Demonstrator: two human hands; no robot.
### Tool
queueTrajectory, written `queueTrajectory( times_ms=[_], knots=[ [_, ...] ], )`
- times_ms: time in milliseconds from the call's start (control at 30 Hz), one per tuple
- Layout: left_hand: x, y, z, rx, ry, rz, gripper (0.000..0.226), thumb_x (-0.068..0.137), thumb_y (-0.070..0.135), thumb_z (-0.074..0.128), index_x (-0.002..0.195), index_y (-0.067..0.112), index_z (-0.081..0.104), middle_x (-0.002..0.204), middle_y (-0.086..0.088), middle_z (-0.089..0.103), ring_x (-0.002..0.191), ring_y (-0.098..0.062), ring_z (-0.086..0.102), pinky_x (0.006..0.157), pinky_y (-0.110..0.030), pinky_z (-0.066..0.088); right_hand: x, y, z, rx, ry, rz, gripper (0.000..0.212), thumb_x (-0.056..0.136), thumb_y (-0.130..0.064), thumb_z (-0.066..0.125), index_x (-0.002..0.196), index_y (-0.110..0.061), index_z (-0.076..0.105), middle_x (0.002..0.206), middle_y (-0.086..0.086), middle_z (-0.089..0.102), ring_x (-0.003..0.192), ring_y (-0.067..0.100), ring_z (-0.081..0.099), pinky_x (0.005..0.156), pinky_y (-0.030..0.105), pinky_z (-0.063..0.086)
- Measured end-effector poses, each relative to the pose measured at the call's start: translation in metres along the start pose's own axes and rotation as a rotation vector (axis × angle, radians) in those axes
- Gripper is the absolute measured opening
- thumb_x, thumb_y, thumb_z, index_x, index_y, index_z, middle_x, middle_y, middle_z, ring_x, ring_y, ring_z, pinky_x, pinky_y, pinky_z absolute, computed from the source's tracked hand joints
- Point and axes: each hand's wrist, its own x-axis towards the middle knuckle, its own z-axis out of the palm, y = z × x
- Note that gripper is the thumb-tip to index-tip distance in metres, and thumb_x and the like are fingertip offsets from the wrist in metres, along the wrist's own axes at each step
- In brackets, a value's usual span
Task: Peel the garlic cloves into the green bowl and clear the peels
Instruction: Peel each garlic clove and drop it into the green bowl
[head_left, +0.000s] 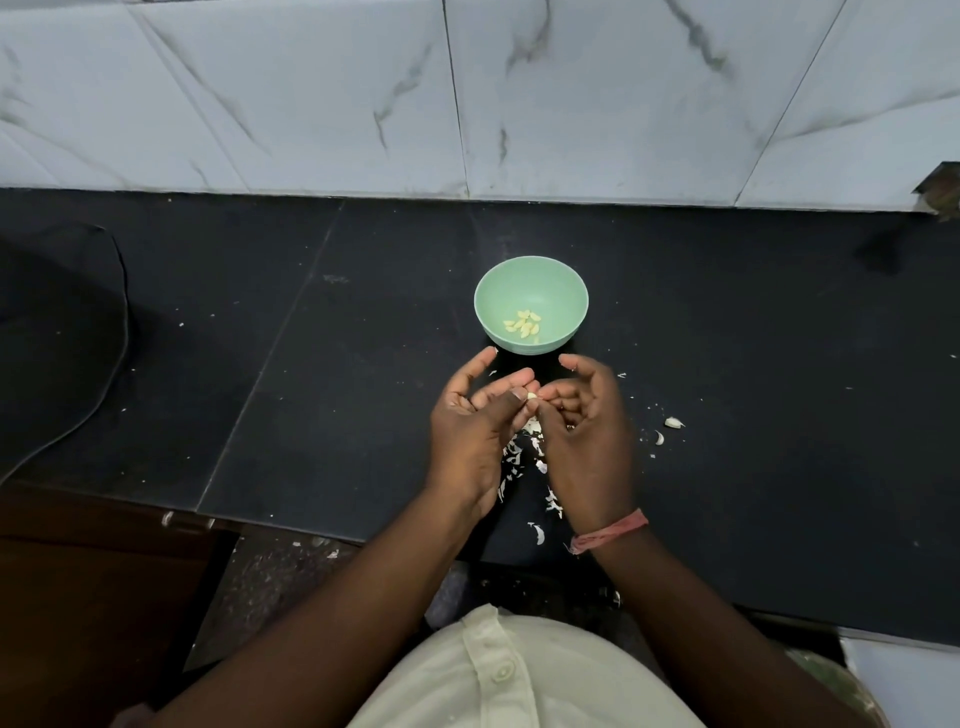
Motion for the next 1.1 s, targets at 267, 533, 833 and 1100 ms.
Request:
queueTrajectory(
  times_ms=[267,533,833,1100],
  knots=[
    [0.0,-0.001,-0.001,0.051,-0.084,0.005,0.042,0.091,-0.011,0.059,0.13,0.005,0.057,0.116,-0.02,0.071,0.104,-0.025,0.072,0.086,-0.029,0.059,0.004,0.001,-0.004,0.07,-0.024,0.001,0.047,0.086,0.007,0.067,0.119,-0.023,0.05,0.091,0.001,0.068,0.087,0.014,0.068,0.086,0.03,0.056],
    [0.01,-0.004,-0.002,-0.004,-0.016,-0.055,0.025,0.091,-0.015,0.055,0.112,-0.003,0.061,0.101,-0.018,0.075,0.092,-0.025,0.073,0.077,-0.028,0.061,0.009,0.004,-0.001,0.183,0.011,0.076,0.042,0.085,0.01,0.065,0.112,-0.019,0.054,0.087,0.004,0.073,0.087,0.017,0.071,0.086,0.028,0.055],
    [0.022,-0.001,0.0,-0.172,0.098,-0.172,0.023,0.094,-0.015,0.051,0.106,0.001,0.063,0.105,-0.018,0.074,0.095,-0.024,0.074,0.086,-0.034,0.06,0.018,0.007,-0.002,0.219,0.02,0.109,0.044,0.092,0.01,0.057,0.128,-0.015,0.057,0.089,0.002,0.077,0.089,0.017,0.074,0.079,0.024,0.058],
    [0.026,0.002,0.006,-0.095,0.038,-0.122,0.031,0.09,-0.015,0.058,0.113,0.005,0.061,0.115,-0.019,0.072,0.108,-0.028,0.071,0.082,-0.031,0.061,0.025,0.014,0.003,0.02,-0.074,-0.054,0.06,0.088,0.006,0.065,0.136,-0.028,0.055,0.098,-0.006,0.068,0.094,0.012,0.067,0.087,0.027,0.056]
  ],
)
